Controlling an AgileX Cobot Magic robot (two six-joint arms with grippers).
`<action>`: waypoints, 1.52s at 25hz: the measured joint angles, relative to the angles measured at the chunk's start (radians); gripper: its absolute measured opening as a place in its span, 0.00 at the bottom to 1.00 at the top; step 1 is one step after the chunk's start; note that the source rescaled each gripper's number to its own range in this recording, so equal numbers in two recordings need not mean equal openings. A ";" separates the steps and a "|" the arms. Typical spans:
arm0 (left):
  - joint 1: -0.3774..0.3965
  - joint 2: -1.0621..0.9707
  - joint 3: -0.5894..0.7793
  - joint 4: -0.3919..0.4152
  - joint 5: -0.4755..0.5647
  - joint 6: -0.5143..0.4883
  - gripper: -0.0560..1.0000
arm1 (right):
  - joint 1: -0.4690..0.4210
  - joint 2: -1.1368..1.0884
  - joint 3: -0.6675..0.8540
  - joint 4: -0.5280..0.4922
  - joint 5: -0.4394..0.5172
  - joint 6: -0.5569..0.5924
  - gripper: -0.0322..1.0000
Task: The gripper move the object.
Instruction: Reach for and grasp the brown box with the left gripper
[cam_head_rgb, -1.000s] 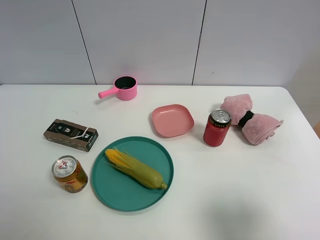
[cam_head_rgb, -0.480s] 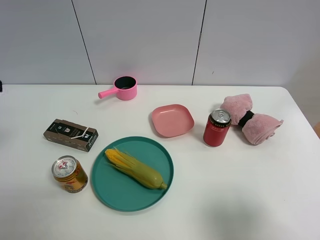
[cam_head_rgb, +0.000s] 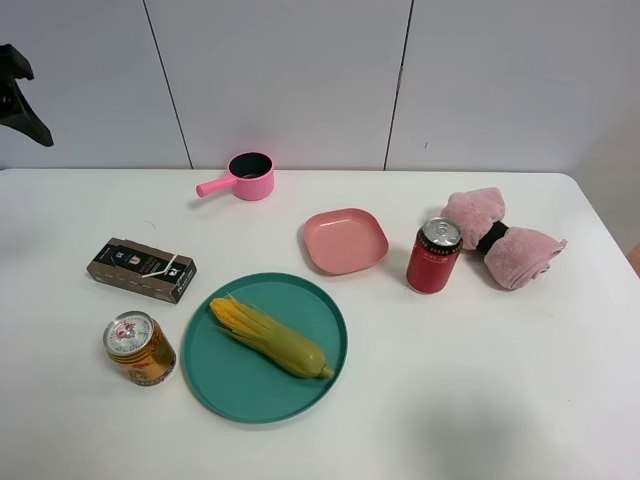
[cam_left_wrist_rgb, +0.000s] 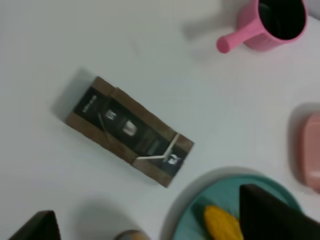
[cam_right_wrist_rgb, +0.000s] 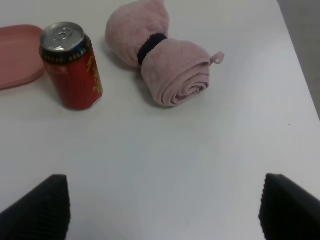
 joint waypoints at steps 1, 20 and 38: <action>0.000 0.000 0.000 -0.006 -0.001 -0.008 0.34 | 0.000 0.000 0.000 0.000 0.000 0.000 1.00; 0.000 0.059 -0.005 -0.048 -0.149 -0.495 0.34 | 0.000 0.000 0.000 0.000 0.000 0.000 1.00; -0.112 0.498 -0.135 0.104 -0.112 -0.801 0.34 | 0.000 0.000 0.000 0.000 0.000 0.000 1.00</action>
